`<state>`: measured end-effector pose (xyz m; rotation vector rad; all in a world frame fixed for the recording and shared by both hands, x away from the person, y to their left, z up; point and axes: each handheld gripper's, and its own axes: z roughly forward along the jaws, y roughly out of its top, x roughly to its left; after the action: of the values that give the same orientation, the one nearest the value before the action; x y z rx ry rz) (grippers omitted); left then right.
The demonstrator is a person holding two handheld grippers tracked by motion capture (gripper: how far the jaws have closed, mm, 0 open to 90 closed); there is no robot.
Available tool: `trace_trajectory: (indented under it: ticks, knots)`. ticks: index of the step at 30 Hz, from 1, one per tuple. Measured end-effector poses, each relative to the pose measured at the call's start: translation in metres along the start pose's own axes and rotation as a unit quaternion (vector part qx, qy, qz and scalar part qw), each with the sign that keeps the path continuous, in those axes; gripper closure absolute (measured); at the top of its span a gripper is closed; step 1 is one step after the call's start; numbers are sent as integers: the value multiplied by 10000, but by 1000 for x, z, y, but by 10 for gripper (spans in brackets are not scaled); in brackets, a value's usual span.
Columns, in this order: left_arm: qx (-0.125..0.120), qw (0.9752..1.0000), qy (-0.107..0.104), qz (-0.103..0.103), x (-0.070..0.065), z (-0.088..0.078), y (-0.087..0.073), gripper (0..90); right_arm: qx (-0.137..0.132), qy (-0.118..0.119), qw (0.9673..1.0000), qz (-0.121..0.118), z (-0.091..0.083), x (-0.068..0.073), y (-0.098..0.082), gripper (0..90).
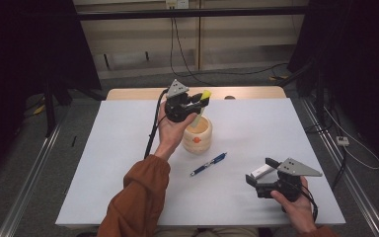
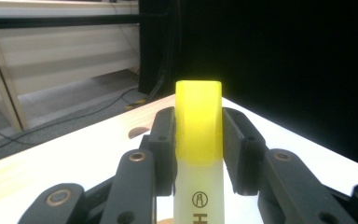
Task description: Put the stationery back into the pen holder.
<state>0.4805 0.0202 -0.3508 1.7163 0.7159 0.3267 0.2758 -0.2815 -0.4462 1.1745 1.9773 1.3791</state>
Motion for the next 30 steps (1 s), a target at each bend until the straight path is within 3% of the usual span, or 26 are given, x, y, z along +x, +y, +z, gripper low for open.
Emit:
trace_trajectory:
  ticks: [6,9,25,30]
  knots:
    - [102,9999,6,-57,5,9,-7,672,9,20,10000,9,1,0,0,41]
    - [162,9998,45,65,5,12,-12,672,9,18,10000,1,0,0,0,41]
    - [298,9996,21,-23,10,13,-32,671,22,5,10000,5,0,0,0,41]
    - [482,9988,-8,-21,10,14,-37,669,25,4,10000,-8,0,0,0,41]
